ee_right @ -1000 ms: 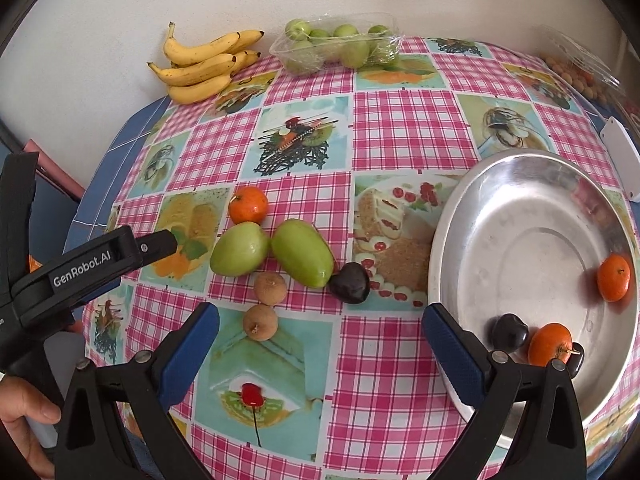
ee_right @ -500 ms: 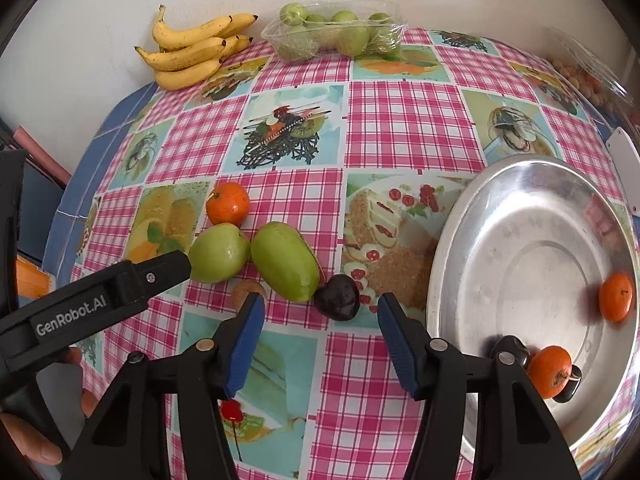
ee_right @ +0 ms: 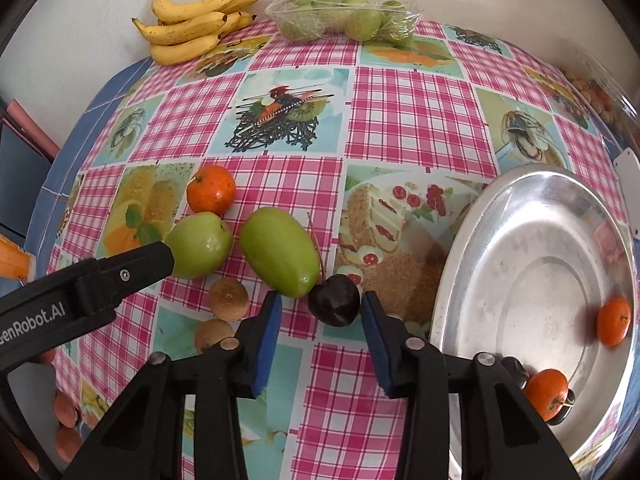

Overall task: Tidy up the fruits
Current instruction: 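Reach the right tool to the dark plum beside the green mango and grasp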

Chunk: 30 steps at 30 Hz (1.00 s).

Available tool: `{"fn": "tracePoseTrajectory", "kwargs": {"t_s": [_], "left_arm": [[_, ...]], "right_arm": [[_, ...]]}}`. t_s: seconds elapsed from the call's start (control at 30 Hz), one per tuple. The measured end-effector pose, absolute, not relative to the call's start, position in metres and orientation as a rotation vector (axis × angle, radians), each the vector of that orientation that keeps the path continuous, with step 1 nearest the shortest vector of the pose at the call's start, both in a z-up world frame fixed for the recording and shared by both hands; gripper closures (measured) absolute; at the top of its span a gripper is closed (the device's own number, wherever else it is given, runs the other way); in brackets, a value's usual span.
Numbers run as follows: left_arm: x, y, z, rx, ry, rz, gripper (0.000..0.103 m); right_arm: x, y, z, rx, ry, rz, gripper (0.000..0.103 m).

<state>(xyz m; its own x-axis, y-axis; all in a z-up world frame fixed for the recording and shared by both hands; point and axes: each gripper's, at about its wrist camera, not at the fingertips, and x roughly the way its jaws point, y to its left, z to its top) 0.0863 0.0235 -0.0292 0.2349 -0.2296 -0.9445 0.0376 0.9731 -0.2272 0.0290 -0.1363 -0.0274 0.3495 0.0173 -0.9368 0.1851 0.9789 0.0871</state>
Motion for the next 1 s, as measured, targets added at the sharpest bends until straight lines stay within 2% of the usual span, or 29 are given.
{"fn": "tracePoseTrajectory", "kwargs": {"t_s": [0.13, 0.3, 0.57, 0.67, 1.0], "left_arm": [[0.087, 0.023, -0.029, -0.165, 1.321, -0.183, 0.000], [0.087, 0.023, -0.030, -0.156, 1.321, -0.181, 0.000], [0.085, 0.018, -0.031, -0.151, 1.329, -0.198, 0.000], [0.084, 0.016, -0.031, -0.144, 1.331, -0.200, 0.000], [0.081, 0.010, -0.029, -0.133, 1.330, -0.213, 0.000]], "right_arm": [[0.033, -0.138, -0.031, 0.188, 1.214, -0.110, 0.062], [0.035, -0.142, -0.032, 0.190, 1.215, -0.125, 0.069], [0.035, -0.148, -0.033, 0.206, 1.209, -0.136, 0.071], [0.036, -0.151, -0.034, 0.209, 1.208, -0.153, 0.077], [0.033, -0.152, -0.032, 0.258, 1.203, -0.131, 0.078]]}}
